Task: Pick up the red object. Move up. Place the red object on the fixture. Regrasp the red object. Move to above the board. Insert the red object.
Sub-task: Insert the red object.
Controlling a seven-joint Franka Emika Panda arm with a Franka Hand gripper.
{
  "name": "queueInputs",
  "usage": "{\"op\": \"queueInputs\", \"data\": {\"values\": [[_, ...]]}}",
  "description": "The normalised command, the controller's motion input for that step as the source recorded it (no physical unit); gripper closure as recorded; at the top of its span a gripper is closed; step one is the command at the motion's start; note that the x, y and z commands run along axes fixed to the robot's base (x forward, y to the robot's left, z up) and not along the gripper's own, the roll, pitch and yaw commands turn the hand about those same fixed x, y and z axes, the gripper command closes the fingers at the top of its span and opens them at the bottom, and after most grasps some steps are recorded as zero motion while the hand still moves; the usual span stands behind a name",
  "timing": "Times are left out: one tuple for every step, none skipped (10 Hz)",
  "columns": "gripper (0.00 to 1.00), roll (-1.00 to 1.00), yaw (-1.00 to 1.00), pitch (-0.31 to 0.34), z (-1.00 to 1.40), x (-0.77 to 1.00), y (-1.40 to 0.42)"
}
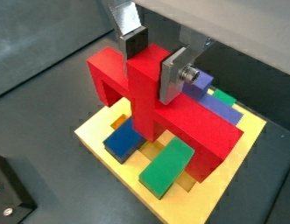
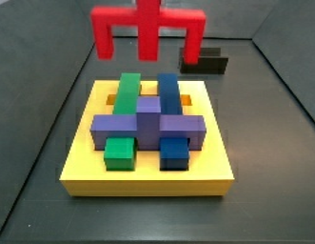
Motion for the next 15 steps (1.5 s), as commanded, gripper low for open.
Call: {"op": "queueInputs", "data": {"values": [[1.0, 0.07, 0.05, -0.219, -0.73, -0.09, -0.14], [1.0, 0.23, 0.01, -0.177, -0.61, 0.0, -0.22], [1.0, 0.14, 0.0, -0.069, -0.32, 0.03, -0.15], [1.0, 0.03, 0.03, -0.051, -0.22, 0.07, -0.1], [1.0, 0.0, 0.01, -0.096, -0.27, 0.0, 0.0], [1.0, -0.01, 0.0, -0.077, -0.23, 0.0, 0.0], [1.0, 0.0, 0.0, -0.06, -0.22, 0.01, 0.0], [1.0, -0.01, 0.0, -0.043, -0.21, 0.07, 0.02], [1.0, -0.01, 0.0, -0.029, -0.19, 0.07, 0.03], [1.0, 0.0, 0.0, -0.044, -0.24, 0.0, 0.07], [1.0, 0.0, 0.0, -0.03, -0.23, 0.03, 0.03], [1.0, 0.02, 0.0, 0.0, -0.15, 0.08, 0.0], [1.0, 0.03, 0.01, -0.009, -0.16, 0.05, 0.0], [1.0, 0.02, 0.06, -0.013, -0.14, 0.03, 0.02], [1.0, 0.05, 0.05, 0.0, -0.05, 0.1, 0.08]]}}
